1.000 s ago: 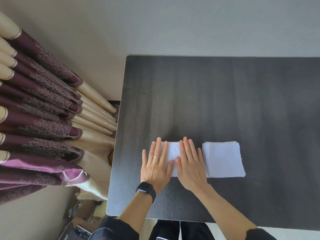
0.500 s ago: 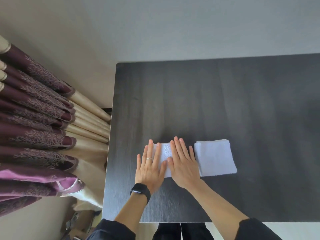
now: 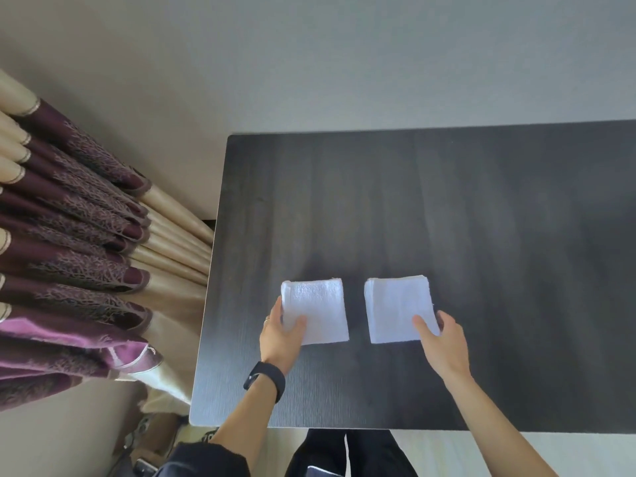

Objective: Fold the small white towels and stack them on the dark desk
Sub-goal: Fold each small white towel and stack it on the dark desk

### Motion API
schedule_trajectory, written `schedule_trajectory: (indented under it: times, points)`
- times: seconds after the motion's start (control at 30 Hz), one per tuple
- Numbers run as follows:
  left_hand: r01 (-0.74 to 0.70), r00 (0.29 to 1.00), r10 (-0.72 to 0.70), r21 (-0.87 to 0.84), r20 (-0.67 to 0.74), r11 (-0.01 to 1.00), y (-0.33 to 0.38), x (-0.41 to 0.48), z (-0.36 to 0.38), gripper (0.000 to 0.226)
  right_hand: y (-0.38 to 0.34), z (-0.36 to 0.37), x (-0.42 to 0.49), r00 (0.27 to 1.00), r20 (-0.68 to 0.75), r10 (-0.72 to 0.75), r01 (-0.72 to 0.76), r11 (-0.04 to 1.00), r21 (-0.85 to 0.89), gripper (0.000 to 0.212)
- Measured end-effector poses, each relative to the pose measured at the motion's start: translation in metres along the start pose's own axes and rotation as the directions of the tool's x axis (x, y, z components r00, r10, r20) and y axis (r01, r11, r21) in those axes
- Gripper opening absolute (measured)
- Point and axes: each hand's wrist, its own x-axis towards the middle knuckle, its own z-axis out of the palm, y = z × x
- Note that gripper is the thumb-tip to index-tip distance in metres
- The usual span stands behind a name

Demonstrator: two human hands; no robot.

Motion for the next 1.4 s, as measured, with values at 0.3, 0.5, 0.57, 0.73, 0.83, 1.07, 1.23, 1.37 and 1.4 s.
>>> schedule_trajectory:
  times: [0.3,0.5,0.57,0.73,0.83,1.07,1.23,1.37,1.4]
  points:
    - [-0.009,1.000,0.008,0.018,0.028,1.000,0.011,0.005,0.010,0.049,-0.005,0.013,0.002,0.991,0.052,-0.122,0.120,0.992,0.031,0.036]
    - [-0.004,1.000,0.004,0.006,0.025,1.000,0.018,0.002,0.019,0.055,-0.006,0.020,0.002,0.983,0.049,-0.176,0.175,0.984,0.033,0.028]
    - [0.001,1.000,-0.001,-0.011,0.009,1.000,0.019,-0.002,0.018,0.064,-0.002,0.019,0.004,0.982,0.071,-0.176,0.174,0.984,0.034,0.034]
    - [-0.295,0.951,0.309,0.266,-0.013,0.918,0.008,-0.031,0.009,0.084,0.016,0.016,-0.003,0.958,0.002,-0.288,0.286,0.952,-0.110,0.073]
    - [-0.494,0.847,0.507,0.585,0.158,0.643,-0.015,-0.033,0.009,0.090,0.027,0.010,-0.013,0.864,0.077,-0.497,0.499,0.831,-0.244,0.086]
    - [-0.526,0.843,0.446,0.633,0.300,0.568,-0.031,-0.023,0.024,0.107,0.040,0.028,-0.004,0.812,0.144,-0.566,0.574,0.729,-0.373,0.079]
    - [-0.541,0.831,0.474,0.619,0.289,0.570,-0.036,-0.001,0.028,0.127,0.036,0.043,0.015,0.795,0.082,-0.601,0.594,0.745,-0.305,0.079]
    - [-0.519,0.836,0.498,0.625,0.230,0.583,-0.020,0.035,0.024,0.119,0.003,0.054,0.040,0.777,0.067,-0.626,0.613,0.726,-0.311,0.076]
    - [-0.516,0.836,0.504,0.624,0.216,0.587,-0.012,0.045,0.021,0.115,-0.008,0.057,0.049,0.769,0.069,-0.636,0.621,0.717,-0.317,0.074]
